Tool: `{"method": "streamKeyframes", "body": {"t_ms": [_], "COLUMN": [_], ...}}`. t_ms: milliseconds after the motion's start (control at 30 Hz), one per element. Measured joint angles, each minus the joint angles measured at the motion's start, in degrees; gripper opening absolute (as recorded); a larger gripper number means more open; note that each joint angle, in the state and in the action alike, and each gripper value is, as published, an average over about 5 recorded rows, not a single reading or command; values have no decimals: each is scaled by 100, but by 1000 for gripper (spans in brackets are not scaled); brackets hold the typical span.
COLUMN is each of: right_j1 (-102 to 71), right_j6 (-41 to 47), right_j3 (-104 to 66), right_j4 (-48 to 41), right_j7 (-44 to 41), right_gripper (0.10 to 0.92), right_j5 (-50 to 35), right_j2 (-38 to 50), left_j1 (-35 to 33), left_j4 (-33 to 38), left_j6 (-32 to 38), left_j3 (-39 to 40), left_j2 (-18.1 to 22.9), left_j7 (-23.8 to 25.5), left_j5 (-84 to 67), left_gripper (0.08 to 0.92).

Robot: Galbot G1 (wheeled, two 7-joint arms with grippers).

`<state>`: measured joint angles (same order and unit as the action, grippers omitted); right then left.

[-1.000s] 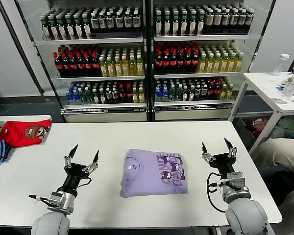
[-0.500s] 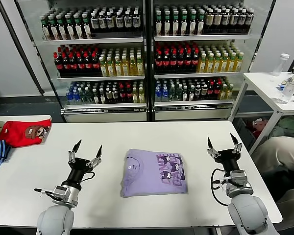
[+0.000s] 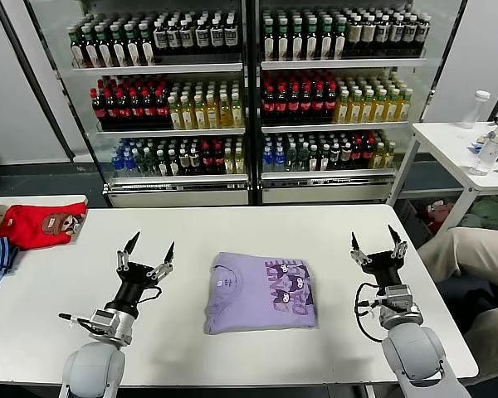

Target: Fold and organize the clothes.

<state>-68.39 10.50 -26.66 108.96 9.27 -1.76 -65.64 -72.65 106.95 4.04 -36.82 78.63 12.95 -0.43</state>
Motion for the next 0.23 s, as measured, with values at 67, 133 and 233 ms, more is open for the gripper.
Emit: {"method": "streamKeyframes", "body": {"t_ms": [67, 133, 233], "right_j1": [21, 46, 76], "right_j6": [-10, -17, -19], "right_j3": [-1, 4, 15], "right_j4": [-28, -64, -108], "right_j7": [-7, -12, -18], "right_gripper": [823, 823, 823], "right_j5": [1, 2, 4], "right_j2": [17, 30, 41], "left_j1": [12, 34, 70], "left_j4": [7, 7, -5], "left_j6": [-41, -87, -129], "left_j3": [28, 58, 83], "left_j2": [-7, -5, 2], "left_j7": [0, -8, -28], "left_j5": [11, 31, 60], "left_gripper": [823, 823, 823]}}
